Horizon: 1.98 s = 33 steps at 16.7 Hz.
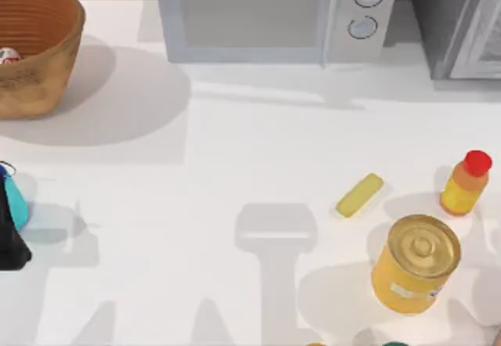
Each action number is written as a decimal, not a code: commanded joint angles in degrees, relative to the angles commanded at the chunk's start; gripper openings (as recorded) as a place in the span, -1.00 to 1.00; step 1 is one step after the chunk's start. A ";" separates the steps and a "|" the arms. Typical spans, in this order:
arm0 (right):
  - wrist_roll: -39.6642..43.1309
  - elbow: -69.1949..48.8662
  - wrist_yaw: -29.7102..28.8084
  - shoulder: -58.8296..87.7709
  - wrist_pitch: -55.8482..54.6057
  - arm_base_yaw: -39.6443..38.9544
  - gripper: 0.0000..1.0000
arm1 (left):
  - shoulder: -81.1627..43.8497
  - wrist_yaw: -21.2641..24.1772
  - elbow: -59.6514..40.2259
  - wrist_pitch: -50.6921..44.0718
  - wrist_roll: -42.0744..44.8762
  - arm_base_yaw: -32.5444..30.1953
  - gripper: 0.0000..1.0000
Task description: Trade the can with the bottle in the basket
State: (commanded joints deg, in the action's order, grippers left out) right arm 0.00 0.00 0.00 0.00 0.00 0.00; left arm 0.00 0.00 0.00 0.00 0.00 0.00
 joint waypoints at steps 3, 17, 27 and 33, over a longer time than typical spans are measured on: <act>0.00 0.00 0.00 0.00 0.00 0.00 1.00 | -0.40 -0.01 -0.47 -0.13 0.00 0.03 1.00; 0.00 0.00 0.00 0.00 0.00 0.00 1.00 | -43.28 1.91 -52.56 -17.40 2.01 2.28 1.00; 0.00 0.00 0.00 0.00 0.00 0.00 1.00 | -98.27 4.04 -107.98 -43.77 6.12 5.43 1.00; 0.00 0.00 0.00 0.00 0.00 0.00 1.00 | -129.56 4.93 -127.91 -61.92 8.41 7.30 1.00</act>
State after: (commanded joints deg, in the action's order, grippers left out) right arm 0.00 0.00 0.00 0.00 0.00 0.00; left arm -129.56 4.93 -127.91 -61.92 8.41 7.30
